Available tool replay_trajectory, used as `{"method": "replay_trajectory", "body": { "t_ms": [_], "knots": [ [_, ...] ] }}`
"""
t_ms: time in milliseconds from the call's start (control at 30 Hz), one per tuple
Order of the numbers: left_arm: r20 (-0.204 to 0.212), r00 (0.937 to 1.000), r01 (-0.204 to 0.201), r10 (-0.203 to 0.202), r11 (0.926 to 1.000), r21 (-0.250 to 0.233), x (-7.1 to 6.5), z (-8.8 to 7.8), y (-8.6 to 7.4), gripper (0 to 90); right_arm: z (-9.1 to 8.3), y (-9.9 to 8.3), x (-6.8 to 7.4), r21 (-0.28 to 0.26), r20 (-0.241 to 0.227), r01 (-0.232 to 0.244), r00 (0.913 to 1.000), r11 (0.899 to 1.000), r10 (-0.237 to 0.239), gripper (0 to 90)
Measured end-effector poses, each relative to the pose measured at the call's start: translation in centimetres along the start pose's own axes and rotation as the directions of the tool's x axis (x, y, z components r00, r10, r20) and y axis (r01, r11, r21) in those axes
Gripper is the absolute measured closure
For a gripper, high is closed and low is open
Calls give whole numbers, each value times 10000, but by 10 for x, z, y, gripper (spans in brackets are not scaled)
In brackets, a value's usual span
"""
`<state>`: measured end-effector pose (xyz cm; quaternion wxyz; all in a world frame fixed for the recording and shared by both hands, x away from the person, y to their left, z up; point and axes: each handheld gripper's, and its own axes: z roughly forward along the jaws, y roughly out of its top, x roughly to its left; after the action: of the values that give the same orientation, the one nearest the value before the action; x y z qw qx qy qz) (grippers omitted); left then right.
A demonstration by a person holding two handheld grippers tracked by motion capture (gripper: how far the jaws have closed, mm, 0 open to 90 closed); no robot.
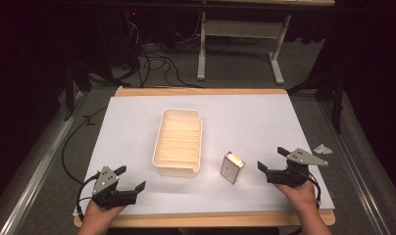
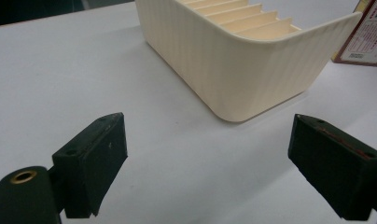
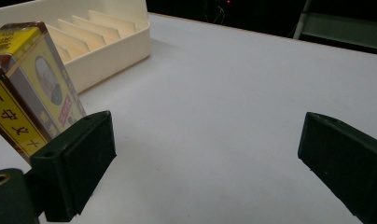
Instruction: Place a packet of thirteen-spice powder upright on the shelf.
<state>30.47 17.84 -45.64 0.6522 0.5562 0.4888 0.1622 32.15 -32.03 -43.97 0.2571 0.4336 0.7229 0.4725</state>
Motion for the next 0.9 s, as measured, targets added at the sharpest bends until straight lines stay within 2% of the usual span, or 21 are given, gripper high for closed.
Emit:
{"method": "replay_trajectory", "body": {
  "t_ms": [67, 400, 900],
  "knots": [
    [12, 10000, -13, 13, 10000, 20, 0, 0, 0, 124, 0, 0, 0, -31, -50, 112, 9999, 9999, -112, 43],
    [107, 9999, -11, 9, 9999, 126, -1, 1, -1, 124, -7, 7, 4, -405, -196, 22, 9998, 9992, -30, 43],
    [189, 9998, -46, 41, 9996, 270, -2, 2, -3, 124, -12, 20, 19, -760, -824, 33, 9966, 9971, -96, 55]
  ]
}}
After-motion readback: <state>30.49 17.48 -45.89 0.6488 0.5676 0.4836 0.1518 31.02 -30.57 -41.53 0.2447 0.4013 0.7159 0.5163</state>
